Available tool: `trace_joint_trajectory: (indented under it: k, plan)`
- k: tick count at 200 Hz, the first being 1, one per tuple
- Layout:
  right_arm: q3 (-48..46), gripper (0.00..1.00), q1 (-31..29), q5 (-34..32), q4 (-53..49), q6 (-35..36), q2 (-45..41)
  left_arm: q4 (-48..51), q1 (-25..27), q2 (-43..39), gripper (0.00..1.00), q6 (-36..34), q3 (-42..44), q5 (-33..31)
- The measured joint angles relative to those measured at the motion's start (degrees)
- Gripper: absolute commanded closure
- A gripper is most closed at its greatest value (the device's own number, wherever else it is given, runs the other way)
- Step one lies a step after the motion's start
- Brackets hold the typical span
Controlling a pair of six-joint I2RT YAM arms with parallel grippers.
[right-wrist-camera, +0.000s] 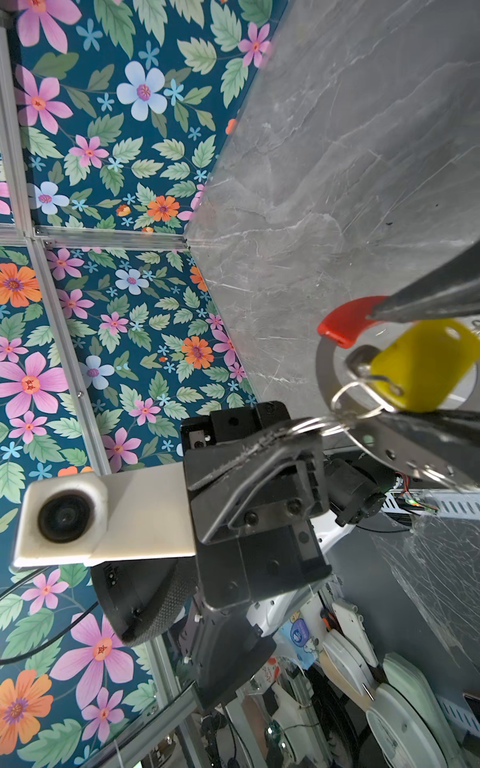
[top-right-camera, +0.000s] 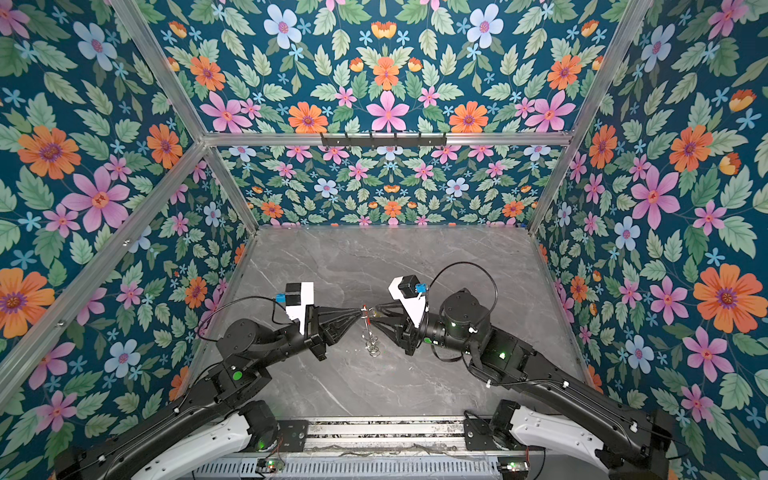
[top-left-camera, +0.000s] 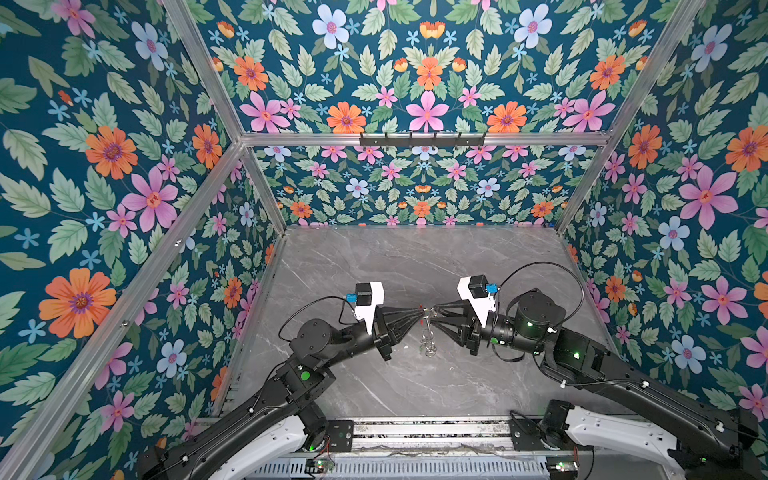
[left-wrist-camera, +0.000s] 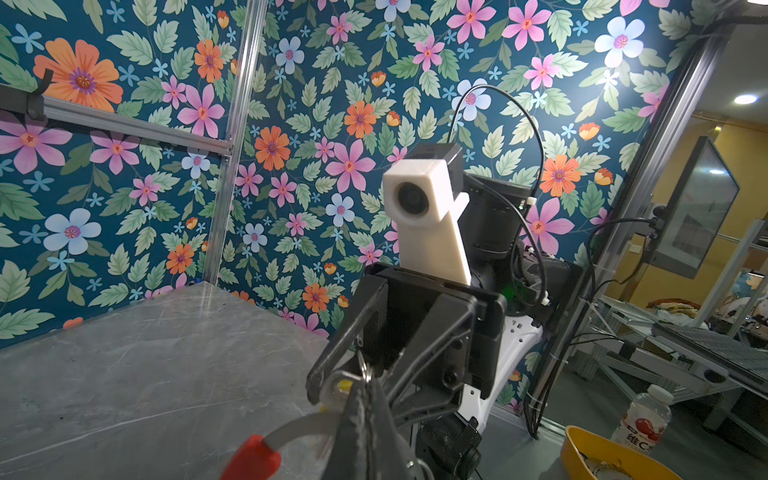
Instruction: Remove the keys from the keyring
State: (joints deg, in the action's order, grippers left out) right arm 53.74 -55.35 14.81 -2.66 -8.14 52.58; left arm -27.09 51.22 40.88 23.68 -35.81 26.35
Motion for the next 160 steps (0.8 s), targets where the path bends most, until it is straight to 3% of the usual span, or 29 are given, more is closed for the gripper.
trace_joint_trajectory:
  k: [51, 75, 160]
  plan:
    - [0.3, 0.87, -0.5, -0.2, -0.5, 0.9, 0.1, -0.3, 0.0, -0.2, 1.0, 0.2, 0.2, -0.1]
    - [0.6, 1.0, -0.8, -0.2, -1.0, 1.3, 0.2, -0.3, 0.0, -0.3, 1.0, 0.2, 0.2, -0.4]
    - [0.7, 1.0, -1.5, 1.7, -2.9, 2.4, 0.9, -1.6, 0.0, -1.0, 1.0, 1.4, 1.5, -1.0]
